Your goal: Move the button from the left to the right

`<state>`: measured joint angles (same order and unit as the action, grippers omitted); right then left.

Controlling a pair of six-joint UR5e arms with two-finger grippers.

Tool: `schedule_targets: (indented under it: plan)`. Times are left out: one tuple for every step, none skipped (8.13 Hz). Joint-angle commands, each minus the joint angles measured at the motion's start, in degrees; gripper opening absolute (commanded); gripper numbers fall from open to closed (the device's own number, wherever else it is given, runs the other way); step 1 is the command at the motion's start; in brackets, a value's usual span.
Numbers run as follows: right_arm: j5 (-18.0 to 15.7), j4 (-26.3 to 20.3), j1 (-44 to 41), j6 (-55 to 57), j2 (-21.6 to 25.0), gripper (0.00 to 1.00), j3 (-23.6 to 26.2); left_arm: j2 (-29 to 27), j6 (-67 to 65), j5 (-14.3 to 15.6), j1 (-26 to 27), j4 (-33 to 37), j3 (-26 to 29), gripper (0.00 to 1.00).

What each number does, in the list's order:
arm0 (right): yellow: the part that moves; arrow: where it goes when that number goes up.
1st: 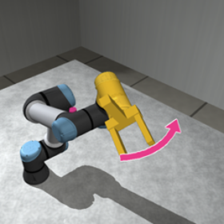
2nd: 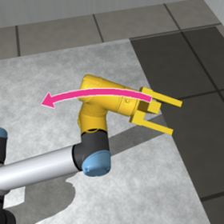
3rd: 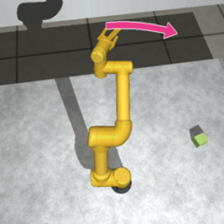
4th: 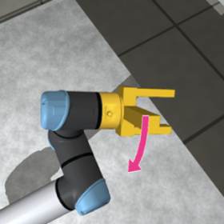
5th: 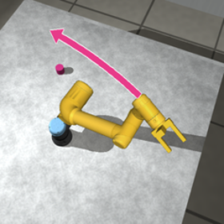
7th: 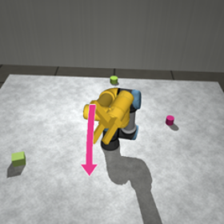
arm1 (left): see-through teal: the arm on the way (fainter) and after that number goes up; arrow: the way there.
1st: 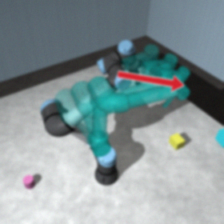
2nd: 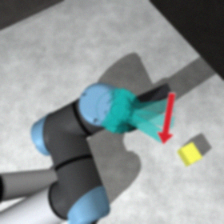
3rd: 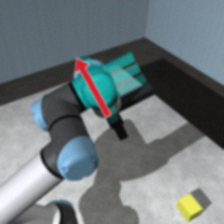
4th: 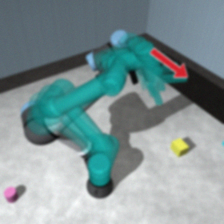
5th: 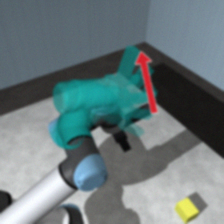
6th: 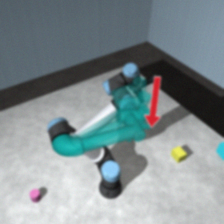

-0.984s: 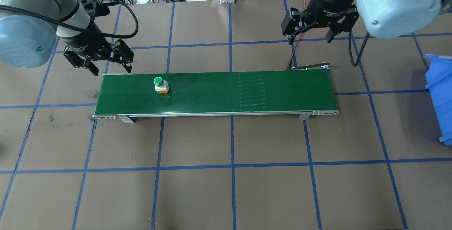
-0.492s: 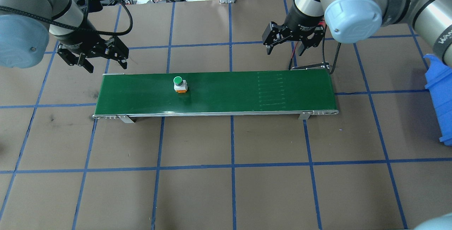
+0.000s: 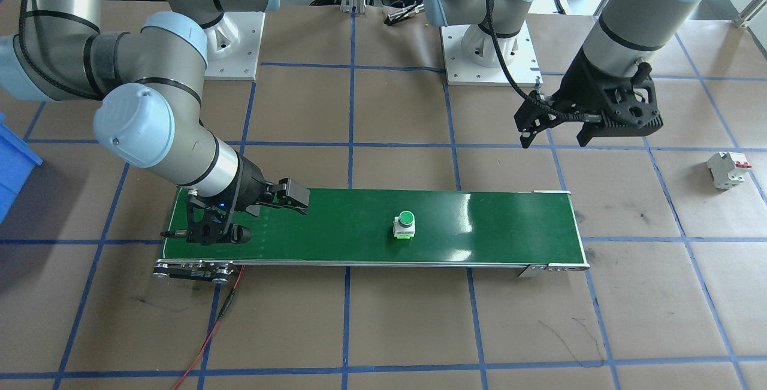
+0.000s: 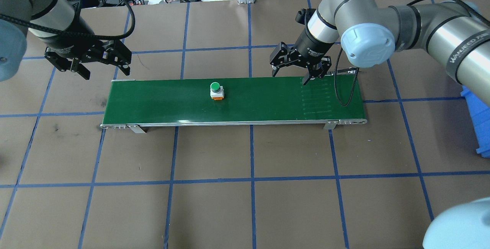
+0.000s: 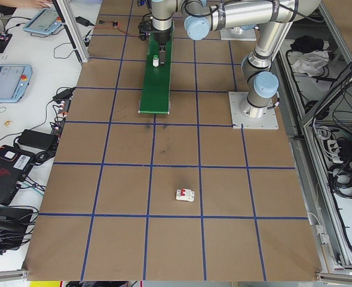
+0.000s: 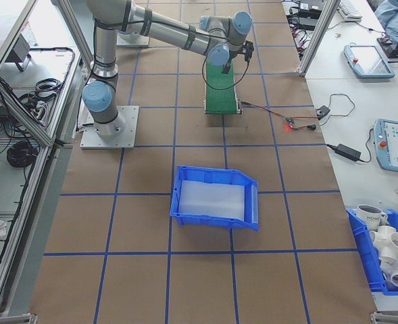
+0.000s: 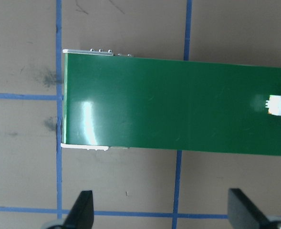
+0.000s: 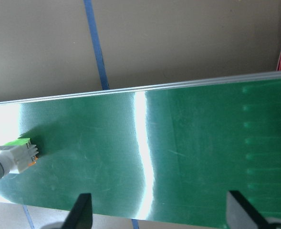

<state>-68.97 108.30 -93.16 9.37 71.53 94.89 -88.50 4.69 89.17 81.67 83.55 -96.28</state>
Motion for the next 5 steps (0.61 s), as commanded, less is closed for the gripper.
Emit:
schedule_targets:
  plan:
    - [0.94, 0.42, 0.00, 5.66, -1.57, 1.00, 1.44, 2.37, -0.11, 2.94, -0.55, 4.43, 0.04, 1.00]
    - [3.46, 0.42, 0.00, 5.84, -1.83, 1.00, 1.44, 2.02, -0.29, 3.12, -0.55, 4.34, -0.31, 1.00]
    - [4.79, 0.42, 0.00, 6.01, -2.00, 1.00, 1.26, 2.02, -0.20, 2.86, -0.46, 4.26, -0.22, 1.00]
    - [5.24, 0.42, 0.00, 6.36, -1.92, 1.00, 1.17, 2.10, -0.12, 2.68, -0.02, 3.47, 0.04, 1.00]
    - [7.51, 0.33, 0.00, 6.36, -2.01, 1.00, 1.26, 2.02, -0.12, 2.68, 0.33, 3.20, -0.13, 1.00]
